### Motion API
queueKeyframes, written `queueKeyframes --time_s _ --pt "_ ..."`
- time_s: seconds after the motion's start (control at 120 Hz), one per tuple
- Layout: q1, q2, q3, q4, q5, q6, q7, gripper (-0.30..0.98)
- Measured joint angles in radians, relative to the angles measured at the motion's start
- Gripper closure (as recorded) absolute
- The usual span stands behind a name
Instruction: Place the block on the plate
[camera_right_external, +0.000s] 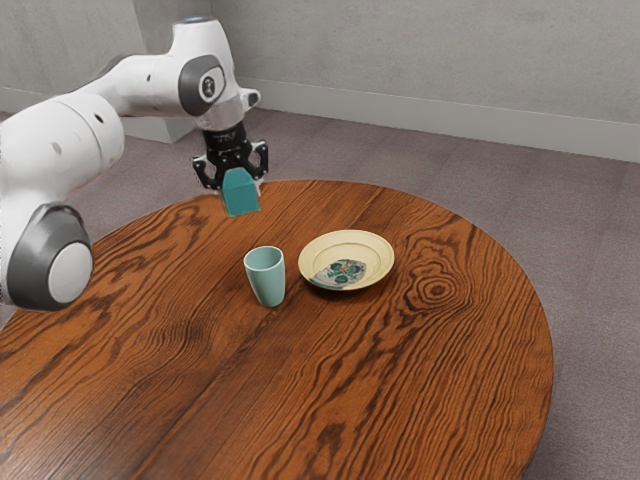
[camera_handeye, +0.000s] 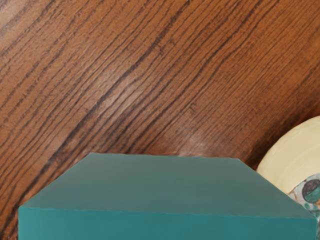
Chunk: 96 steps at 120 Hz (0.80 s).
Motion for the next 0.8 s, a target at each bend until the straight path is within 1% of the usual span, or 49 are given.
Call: queueKeyframes --time_s 0.2,0.333,0.5,0.692,0.8 --pt "-0.116 0.004 -0.001 0.000 0.006 -0.008 0.000 0.32" --pt "-0.176 0.043 -0.008 0.013 0.007 0.001 0.000 0.32" --pt "-0.210 0.180 -0.006 0.151 0.006 -0.005 0.003 0.32" --pt "-0.208 0.327 -0.015 0.339 -0.001 -0.033 0.006 0.32" --pt "-0.207 0.378 -0.018 0.396 -0.004 -0.045 0.008 0.32"
